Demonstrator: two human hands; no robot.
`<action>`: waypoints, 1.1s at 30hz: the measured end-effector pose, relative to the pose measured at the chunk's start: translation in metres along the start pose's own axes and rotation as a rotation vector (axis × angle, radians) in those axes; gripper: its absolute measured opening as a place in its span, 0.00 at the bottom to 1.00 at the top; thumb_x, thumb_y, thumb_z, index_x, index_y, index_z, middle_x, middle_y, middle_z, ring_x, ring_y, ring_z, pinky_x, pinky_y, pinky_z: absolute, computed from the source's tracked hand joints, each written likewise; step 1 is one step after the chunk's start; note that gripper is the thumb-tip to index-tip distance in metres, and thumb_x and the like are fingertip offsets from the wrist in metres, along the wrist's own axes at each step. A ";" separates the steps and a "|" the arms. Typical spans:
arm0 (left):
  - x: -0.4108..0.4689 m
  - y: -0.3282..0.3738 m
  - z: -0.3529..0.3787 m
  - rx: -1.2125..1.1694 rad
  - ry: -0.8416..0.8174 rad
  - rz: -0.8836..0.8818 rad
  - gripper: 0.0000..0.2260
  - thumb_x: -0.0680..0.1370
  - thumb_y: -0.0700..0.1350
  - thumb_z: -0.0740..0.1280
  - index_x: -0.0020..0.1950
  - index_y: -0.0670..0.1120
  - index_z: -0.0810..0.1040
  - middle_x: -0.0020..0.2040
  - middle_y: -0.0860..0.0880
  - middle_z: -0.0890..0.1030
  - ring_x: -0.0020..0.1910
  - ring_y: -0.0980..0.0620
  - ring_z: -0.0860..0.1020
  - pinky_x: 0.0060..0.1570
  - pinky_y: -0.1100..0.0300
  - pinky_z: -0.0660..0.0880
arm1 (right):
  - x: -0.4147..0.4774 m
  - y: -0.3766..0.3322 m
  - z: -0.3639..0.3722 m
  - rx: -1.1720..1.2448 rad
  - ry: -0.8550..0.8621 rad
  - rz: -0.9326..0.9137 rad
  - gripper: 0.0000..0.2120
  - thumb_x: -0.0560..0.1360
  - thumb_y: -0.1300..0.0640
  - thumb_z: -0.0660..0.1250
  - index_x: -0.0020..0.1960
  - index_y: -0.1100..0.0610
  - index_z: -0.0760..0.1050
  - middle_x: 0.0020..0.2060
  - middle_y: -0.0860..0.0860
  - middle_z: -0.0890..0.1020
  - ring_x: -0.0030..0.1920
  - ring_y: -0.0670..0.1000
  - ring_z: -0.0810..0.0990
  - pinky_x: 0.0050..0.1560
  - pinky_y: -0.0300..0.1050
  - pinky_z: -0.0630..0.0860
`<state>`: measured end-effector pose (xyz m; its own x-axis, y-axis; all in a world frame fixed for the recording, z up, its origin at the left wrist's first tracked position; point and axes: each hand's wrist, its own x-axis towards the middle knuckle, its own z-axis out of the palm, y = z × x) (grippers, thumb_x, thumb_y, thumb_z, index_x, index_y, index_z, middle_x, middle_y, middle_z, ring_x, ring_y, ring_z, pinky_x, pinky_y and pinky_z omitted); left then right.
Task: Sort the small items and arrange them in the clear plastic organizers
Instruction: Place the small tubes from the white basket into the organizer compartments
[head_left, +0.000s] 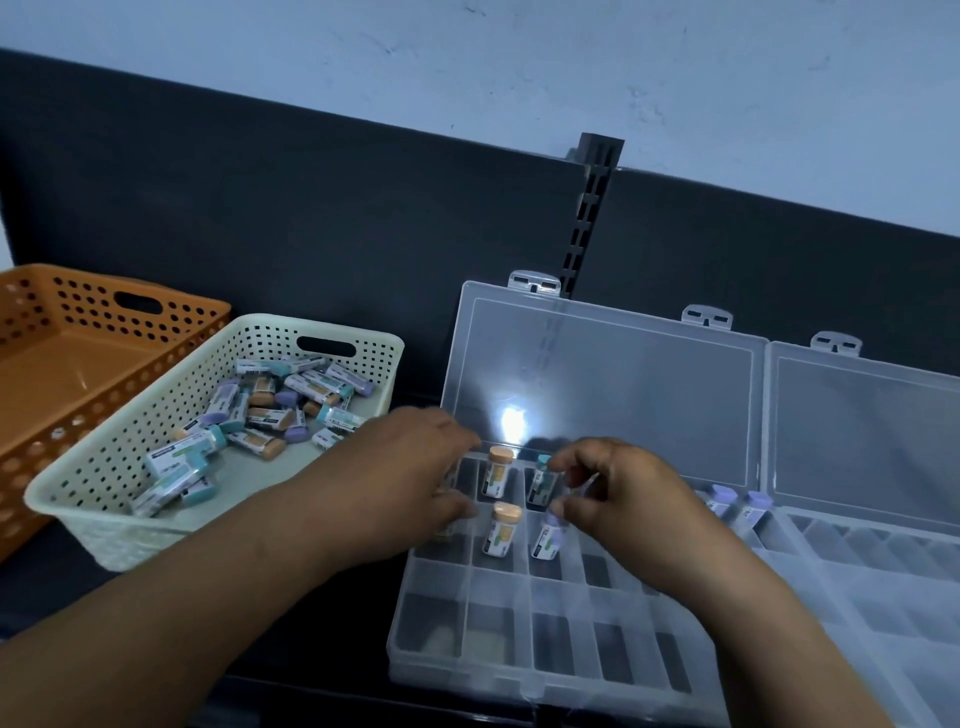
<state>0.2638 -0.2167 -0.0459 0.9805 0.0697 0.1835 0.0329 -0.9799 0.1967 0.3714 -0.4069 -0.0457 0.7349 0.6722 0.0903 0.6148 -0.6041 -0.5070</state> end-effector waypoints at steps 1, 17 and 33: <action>-0.002 -0.004 -0.004 0.015 0.018 -0.014 0.26 0.76 0.59 0.64 0.73 0.57 0.63 0.70 0.57 0.67 0.68 0.57 0.64 0.66 0.61 0.61 | 0.002 -0.004 -0.002 0.008 0.006 -0.021 0.09 0.73 0.57 0.72 0.49 0.45 0.76 0.42 0.44 0.78 0.39 0.41 0.78 0.39 0.31 0.71; -0.050 -0.125 -0.033 0.120 -0.111 -0.411 0.40 0.74 0.65 0.62 0.79 0.52 0.47 0.79 0.49 0.49 0.77 0.49 0.52 0.74 0.54 0.55 | 0.078 -0.136 0.043 -0.285 -0.193 -0.445 0.28 0.76 0.52 0.68 0.74 0.49 0.65 0.72 0.49 0.68 0.70 0.50 0.68 0.68 0.43 0.66; -0.038 -0.150 -0.012 0.142 -0.224 -0.385 0.29 0.72 0.55 0.72 0.69 0.48 0.69 0.67 0.46 0.73 0.64 0.46 0.71 0.63 0.53 0.70 | 0.143 -0.171 0.115 -0.765 -0.421 -0.372 0.23 0.69 0.48 0.74 0.59 0.54 0.71 0.49 0.52 0.79 0.49 0.54 0.78 0.47 0.46 0.76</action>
<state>0.2197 -0.0698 -0.0707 0.9090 0.4065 -0.0921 0.4133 -0.9077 0.0727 0.3385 -0.1588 -0.0447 0.3825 0.8867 -0.2597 0.9192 -0.3365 0.2047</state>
